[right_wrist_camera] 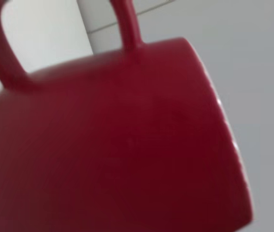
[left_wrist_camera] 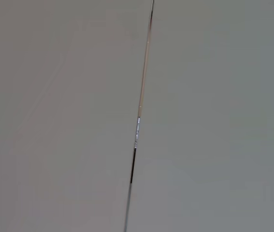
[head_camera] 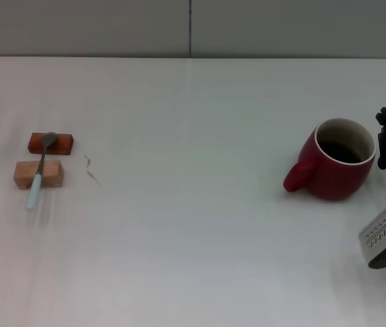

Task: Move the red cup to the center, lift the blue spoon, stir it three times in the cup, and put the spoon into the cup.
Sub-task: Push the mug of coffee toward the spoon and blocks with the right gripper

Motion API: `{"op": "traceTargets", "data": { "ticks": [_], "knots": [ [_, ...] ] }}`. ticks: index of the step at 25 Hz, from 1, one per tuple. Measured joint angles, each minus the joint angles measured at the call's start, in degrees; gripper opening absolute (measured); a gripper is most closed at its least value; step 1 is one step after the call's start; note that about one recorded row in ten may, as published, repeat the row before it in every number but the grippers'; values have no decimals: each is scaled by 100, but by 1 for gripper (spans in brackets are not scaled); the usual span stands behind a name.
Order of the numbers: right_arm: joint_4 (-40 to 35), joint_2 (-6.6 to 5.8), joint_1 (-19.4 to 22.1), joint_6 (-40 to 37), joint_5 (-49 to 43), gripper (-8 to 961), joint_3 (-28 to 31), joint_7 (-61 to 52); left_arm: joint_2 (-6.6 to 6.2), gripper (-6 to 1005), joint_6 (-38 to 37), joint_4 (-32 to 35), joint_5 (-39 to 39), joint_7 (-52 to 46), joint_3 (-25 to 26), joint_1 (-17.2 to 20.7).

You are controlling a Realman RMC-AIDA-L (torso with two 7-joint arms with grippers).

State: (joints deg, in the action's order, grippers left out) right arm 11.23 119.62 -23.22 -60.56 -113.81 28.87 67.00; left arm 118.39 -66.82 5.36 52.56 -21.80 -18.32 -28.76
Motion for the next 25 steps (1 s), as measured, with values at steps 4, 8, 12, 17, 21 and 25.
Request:
{"op": "traceTargets", "data": {
  "ticks": [4,8,12,17,21,25],
  "knots": [
    [29,0,14,14,5,68,-81,4,0,844,-3,0,0,0,15,2],
    [109,0,28,91,6,67,-91,6,0,844,-7,0,-1,0,15,-5],
    [155,0,29,149,6,67,-93,6,0,844,-7,0,-1,0,15,-11],
    [232,0,6,276,6,66,-101,8,0,844,-7,0,0,0,13,-21],
    [309,0,-21,363,6,67,-149,8,0,844,-7,0,-1,0,13,-23],
    [369,0,-52,404,6,67,-217,9,0,844,-6,0,-1,0,13,-24]
  ]
}}
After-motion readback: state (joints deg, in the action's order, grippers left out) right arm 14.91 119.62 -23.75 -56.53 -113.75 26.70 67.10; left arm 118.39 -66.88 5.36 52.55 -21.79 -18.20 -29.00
